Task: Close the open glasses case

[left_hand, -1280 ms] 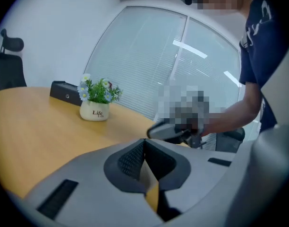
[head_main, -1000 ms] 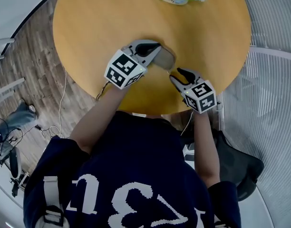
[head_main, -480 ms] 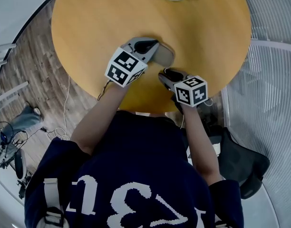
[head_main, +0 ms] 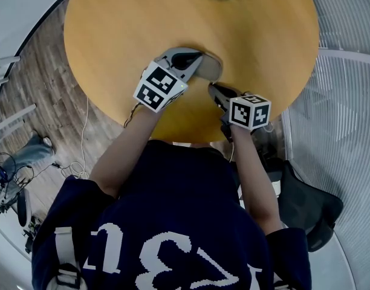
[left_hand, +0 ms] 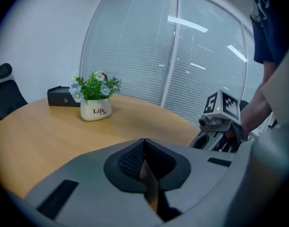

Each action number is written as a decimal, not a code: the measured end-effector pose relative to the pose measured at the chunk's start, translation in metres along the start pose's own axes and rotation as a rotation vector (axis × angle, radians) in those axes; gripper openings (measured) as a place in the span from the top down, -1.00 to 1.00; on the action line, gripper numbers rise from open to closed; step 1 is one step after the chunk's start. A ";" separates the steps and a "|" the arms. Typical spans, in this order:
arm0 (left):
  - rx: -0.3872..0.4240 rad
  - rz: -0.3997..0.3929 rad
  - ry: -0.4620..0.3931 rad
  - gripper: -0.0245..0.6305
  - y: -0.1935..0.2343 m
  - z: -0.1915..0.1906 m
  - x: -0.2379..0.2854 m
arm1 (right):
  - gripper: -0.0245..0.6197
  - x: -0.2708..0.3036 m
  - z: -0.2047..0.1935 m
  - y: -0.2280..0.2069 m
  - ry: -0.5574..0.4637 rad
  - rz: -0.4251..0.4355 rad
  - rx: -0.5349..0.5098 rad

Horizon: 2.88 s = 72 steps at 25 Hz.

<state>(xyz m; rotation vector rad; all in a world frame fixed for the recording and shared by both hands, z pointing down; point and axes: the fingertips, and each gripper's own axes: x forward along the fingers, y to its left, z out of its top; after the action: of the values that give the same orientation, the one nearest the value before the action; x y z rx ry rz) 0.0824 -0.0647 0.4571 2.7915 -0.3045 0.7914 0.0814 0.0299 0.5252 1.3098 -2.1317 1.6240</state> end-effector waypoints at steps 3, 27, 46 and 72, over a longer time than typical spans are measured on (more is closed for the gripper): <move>-0.017 0.011 -0.042 0.88 0.003 0.003 -0.003 | 0.85 -0.001 0.001 0.002 -0.004 0.017 -0.013; -0.041 -0.047 0.093 0.88 0.003 -0.009 0.006 | 0.86 -0.021 0.020 -0.022 0.033 -0.039 -0.134; -0.016 -0.196 0.066 0.69 -0.015 -0.008 0.001 | 0.86 -0.019 0.027 -0.026 0.015 -0.011 -0.073; 0.030 -0.106 0.018 0.89 -0.004 -0.010 -0.001 | 0.86 -0.018 0.073 -0.046 0.116 -0.143 -0.365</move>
<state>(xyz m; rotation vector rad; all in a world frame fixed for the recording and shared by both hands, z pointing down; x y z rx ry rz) 0.0773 -0.0582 0.4645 2.7999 -0.1412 0.8025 0.1519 -0.0229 0.5180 1.1884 -2.0847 1.1573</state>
